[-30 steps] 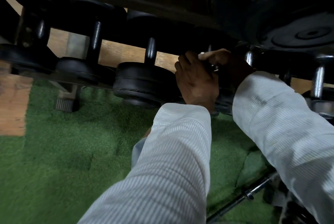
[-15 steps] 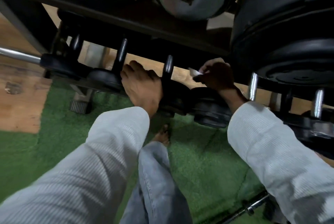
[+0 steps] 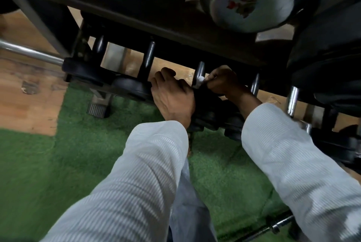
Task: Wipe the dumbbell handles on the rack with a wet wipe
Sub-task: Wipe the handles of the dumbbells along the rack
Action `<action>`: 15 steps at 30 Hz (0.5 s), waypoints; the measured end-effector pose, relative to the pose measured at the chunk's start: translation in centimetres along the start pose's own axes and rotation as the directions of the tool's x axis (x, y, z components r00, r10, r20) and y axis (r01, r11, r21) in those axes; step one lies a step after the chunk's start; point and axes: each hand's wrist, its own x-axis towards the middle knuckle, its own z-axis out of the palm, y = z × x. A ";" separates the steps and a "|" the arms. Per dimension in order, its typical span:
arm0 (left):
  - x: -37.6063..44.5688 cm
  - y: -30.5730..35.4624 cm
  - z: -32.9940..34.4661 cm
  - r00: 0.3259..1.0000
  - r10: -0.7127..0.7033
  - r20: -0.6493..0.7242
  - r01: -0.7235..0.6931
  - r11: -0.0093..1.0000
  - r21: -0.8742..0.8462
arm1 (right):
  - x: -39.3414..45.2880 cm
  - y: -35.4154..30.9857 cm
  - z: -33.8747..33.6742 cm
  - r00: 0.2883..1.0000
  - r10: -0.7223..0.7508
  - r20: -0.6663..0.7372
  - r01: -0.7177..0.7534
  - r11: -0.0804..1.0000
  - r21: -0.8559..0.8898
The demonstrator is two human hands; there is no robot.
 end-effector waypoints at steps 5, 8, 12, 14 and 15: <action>-0.1 0.0 0.0 1.000 -0.003 0.019 0.003 1.000 0.002 | 0.8 0.0 -0.4 0.996 0.074 0.056 -0.075 0.997 0.023; 0.0 0.1 -0.2 1.000 -0.007 0.024 0.007 1.000 0.011 | 0.5 0.8 0.2 0.995 0.059 0.082 -0.053 0.996 -0.077; 0.0 0.2 -0.2 1.000 -0.007 0.023 0.007 1.000 0.010 | 1.3 1.1 1.2 0.984 0.112 0.138 -0.113 0.994 -0.001; 0.0 0.2 -0.2 1.000 -0.004 0.027 0.004 1.000 0.006 | 1.7 1.0 1.3 0.969 0.133 0.208 -0.153 0.985 0.084; 0.0 0.1 -0.1 1.000 -0.001 0.028 0.001 1.000 0.006 | 1.7 0.8 1.3 0.962 0.124 0.244 -0.157 0.980 0.120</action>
